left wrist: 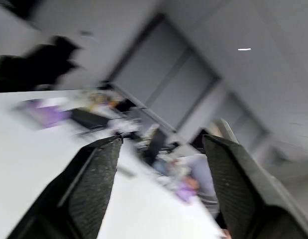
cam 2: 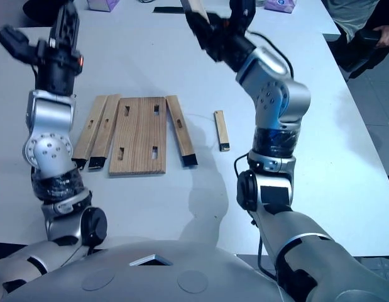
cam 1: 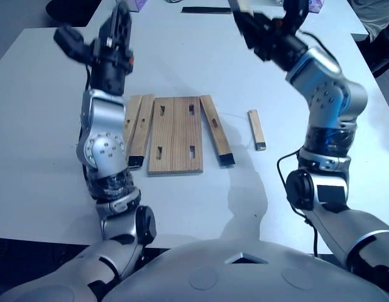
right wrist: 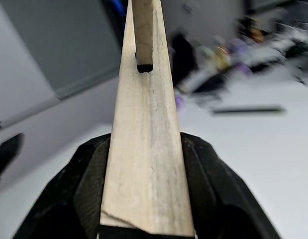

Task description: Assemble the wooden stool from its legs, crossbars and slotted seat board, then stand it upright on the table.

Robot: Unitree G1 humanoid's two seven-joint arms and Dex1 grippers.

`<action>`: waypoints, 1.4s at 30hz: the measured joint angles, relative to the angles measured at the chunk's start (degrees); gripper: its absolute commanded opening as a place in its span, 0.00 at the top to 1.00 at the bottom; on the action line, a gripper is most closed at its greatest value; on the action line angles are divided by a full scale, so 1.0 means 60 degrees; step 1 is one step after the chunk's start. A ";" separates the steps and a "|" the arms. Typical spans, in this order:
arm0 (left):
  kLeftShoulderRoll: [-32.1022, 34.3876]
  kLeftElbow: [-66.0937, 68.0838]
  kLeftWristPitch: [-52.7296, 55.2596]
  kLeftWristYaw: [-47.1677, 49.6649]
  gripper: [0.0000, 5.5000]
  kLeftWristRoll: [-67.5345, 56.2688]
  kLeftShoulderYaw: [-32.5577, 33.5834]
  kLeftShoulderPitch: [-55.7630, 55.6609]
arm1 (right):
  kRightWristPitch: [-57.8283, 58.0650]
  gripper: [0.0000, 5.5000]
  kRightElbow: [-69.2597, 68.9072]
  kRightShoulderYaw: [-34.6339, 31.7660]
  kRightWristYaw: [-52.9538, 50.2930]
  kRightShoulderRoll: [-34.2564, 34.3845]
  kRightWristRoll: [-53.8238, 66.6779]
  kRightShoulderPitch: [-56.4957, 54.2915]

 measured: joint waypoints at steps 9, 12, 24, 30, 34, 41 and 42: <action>0.0215 0.0469 0.2352 -0.0329 0.27 -0.3670 -0.0190 -0.1600 | -0.0254 0.63 -0.0258 -0.0911 0.1489 -0.0745 0.2071 0.0171; 0.0641 0.1044 0.2942 -0.0610 0.27 -0.4244 -0.0194 -0.2138 | -0.0108 0.63 -0.0951 -0.0776 0.2146 -0.1229 0.2578 0.0669; 0.1477 0.1870 0.4459 -0.0889 0.27 -0.6479 -0.0164 -0.2941 | 0.1075 0.63 -0.2382 -0.0196 0.3612 -0.2290 0.4790 0.1977; 0.2188 0.1706 0.5186 -0.2081 0.27 -0.6873 -0.0237 -0.2941 | 0.1831 0.63 -0.2694 0.0096 0.3681 -0.2624 0.5662 0.2626; 0.2500 0.1509 0.5473 -0.2623 0.27 -0.6988 -0.0458 -0.2896 | 0.2147 0.63 -0.3004 0.0165 0.3676 -0.2833 0.6245 0.2844; 0.2624 0.1349 0.5618 -0.3253 0.27 -0.6853 -0.0871 -0.2829 | 0.2494 0.63 -0.3451 0.0439 0.3460 -0.2958 0.7031 0.3150; 0.2751 0.1357 0.5630 -0.3360 0.27 -0.6704 -0.0908 -0.2787 | 0.2497 0.63 -0.3518 0.0450 0.3451 -0.3017 0.7109 0.3155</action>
